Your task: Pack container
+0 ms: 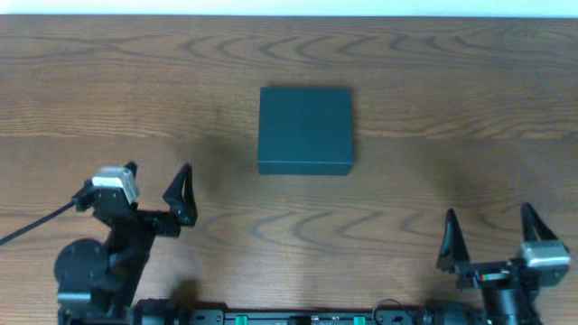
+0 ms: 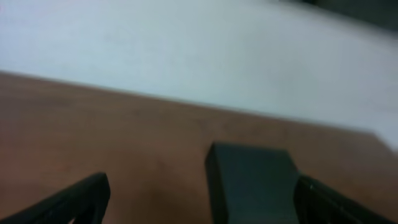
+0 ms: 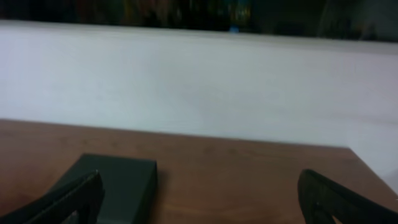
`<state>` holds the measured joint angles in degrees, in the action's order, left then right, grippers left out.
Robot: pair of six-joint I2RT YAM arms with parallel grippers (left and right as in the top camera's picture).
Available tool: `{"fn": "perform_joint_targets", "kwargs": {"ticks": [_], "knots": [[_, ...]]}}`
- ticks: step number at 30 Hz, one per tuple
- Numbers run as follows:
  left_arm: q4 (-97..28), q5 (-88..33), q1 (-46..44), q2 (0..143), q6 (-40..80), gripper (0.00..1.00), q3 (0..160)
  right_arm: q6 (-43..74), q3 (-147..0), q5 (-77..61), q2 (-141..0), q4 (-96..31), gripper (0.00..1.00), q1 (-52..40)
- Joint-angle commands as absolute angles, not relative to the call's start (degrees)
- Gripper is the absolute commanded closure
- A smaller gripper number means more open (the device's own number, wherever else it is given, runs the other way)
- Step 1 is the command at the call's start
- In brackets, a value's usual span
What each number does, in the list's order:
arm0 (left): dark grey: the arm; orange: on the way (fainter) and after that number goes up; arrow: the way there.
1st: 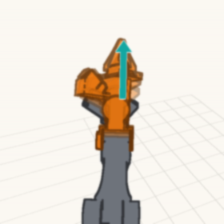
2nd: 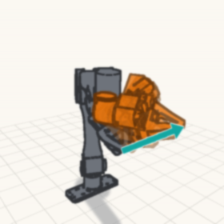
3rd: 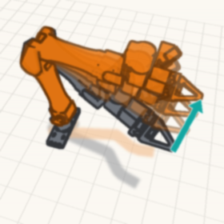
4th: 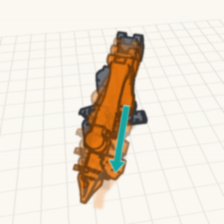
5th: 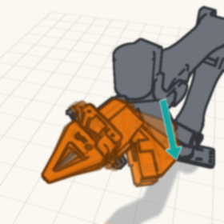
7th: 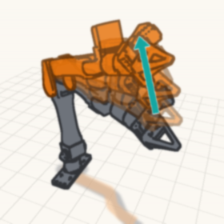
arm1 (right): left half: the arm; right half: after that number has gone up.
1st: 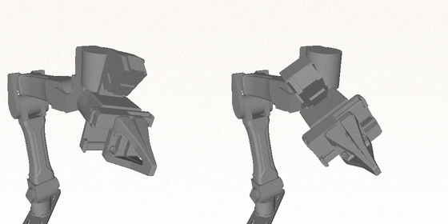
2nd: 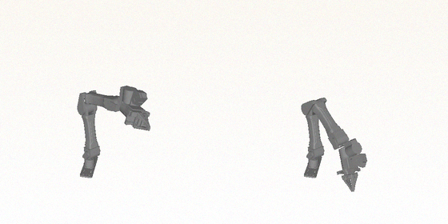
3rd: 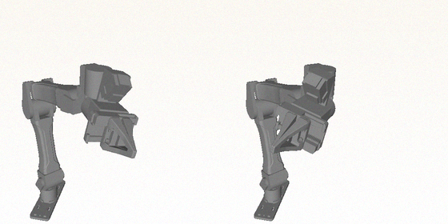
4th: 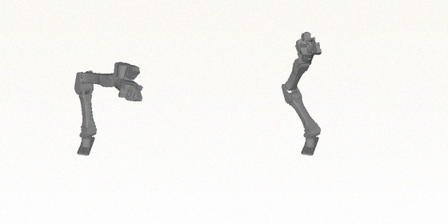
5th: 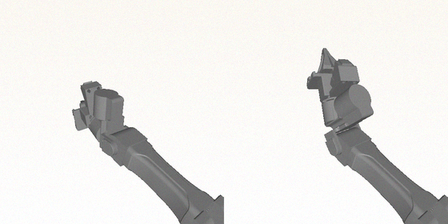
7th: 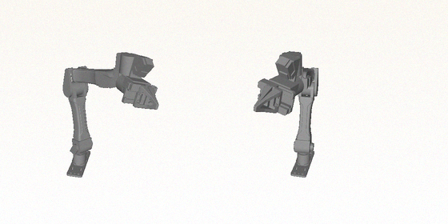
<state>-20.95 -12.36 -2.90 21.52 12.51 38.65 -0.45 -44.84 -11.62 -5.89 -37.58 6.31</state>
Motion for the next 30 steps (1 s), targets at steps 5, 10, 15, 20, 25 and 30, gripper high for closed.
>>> {"fn": "perform_joint_targets", "kwargs": {"ticks": [5, 10, 15, 20, 25, 30], "knots": [[-6.57, -7.81, -2.92, 21.71, 24.77, 0.05, 22.96, 4.32, -26.28, -18.15, -2.13, -27.53, 0.01, 6.63], [-4.16, 6.24, -2.92, 22.17, 36.93, 0.05, 15.59, 6.85, -14.92, -18.15, -2.13, -15.64, 0.01, 6.66], [-4.25, 8.21, -2.92, 22.17, 37.21, 0.05, 12.6, 6.94, -7.44, -18.09, -2.13, -13.52, 0.01, 6.72], [-3.44, 9.67, -2.92, 22.24, 34.72, 0.05, 9.02, 10.7, -3.79, -19.0, -2.24, -11.29, 0.01, 6.72], [0.43, 9.39, -2.92, 22.44, 35.75, 0.04, 1.61, 10.96, -3.73, -19.35, -2.26, -11.6, 0.01, 6.72], [-3.6, 8.78, -2.92, 22.59, 34.94, 0.04, 0.27, 13.21, -3.73, -19.53, -2.26, -11.53, 0.01, 6.72]]}}
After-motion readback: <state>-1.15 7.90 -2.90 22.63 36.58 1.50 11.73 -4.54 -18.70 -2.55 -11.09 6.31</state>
